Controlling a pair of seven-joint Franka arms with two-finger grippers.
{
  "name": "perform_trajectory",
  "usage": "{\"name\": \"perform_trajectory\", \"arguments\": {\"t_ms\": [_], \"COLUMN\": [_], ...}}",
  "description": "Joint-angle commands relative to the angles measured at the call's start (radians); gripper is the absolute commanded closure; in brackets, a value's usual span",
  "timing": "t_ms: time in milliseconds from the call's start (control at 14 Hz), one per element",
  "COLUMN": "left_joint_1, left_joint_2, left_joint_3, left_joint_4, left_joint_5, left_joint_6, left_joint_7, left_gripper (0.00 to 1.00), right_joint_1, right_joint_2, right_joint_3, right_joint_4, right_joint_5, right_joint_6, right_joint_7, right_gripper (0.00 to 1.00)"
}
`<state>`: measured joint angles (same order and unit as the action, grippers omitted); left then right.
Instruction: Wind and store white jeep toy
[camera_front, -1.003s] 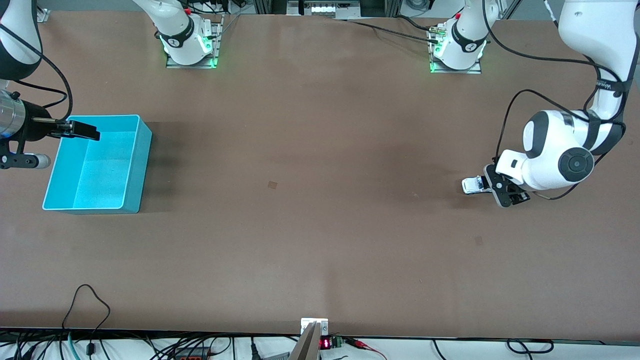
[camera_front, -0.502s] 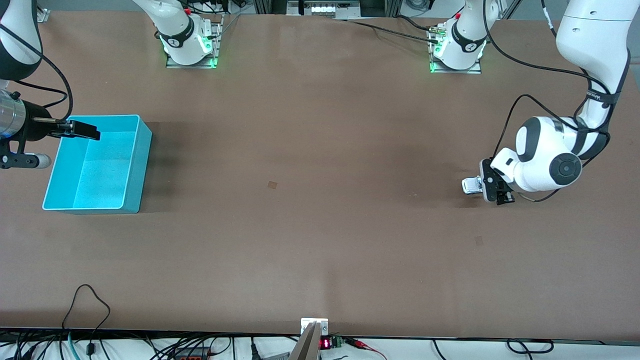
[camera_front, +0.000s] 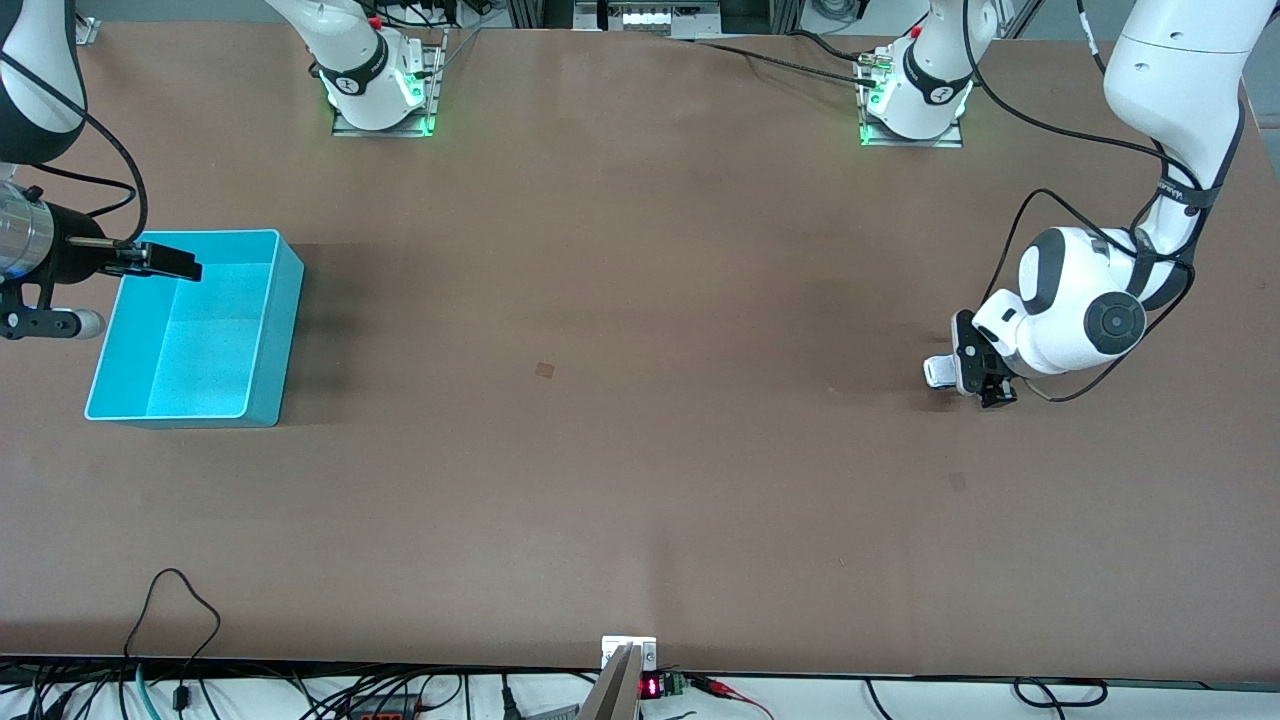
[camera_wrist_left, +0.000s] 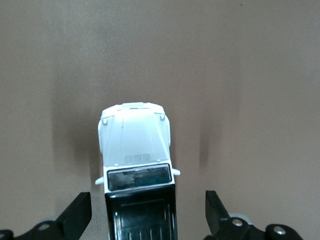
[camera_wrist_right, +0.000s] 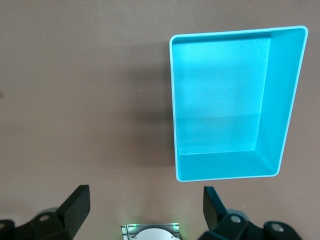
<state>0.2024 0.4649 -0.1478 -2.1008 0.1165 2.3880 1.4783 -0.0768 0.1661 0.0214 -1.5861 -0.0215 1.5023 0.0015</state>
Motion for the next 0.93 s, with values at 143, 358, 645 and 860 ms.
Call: {"name": "perform_trajectory", "arguments": {"t_ms": [143,358,645,860], "left_joint_1": [0.026,0.029,0.029,0.028], "left_joint_2": [-0.029,-0.031,-0.045,-0.081], "left_joint_3": [-0.016,-0.016,-0.016,-0.021], "left_joint_4": [-0.031,-0.031,-0.033,-0.050], "left_joint_5": [0.022,0.023,0.023,0.023], "left_joint_6": [0.017,0.031,0.050,0.051], "left_joint_7": [0.017,0.019,0.069,0.125], "left_gripper": [0.11,0.29,0.52,0.68], "right_joint_1": [-0.005,-0.005,-0.005,-0.006], "right_joint_2": [0.003,0.003,0.003,0.003], "right_joint_3": [0.002,0.002,0.002,0.002], "right_joint_4": [0.008,0.008,0.008,0.008], "right_joint_5": [0.012,0.012,0.012,0.012], "right_joint_6": [-0.014,-0.014,-0.014,-0.014], "right_joint_7": [-0.014,-0.014,-0.014,-0.014], "right_gripper": [0.00,0.00,0.00,0.00]}}
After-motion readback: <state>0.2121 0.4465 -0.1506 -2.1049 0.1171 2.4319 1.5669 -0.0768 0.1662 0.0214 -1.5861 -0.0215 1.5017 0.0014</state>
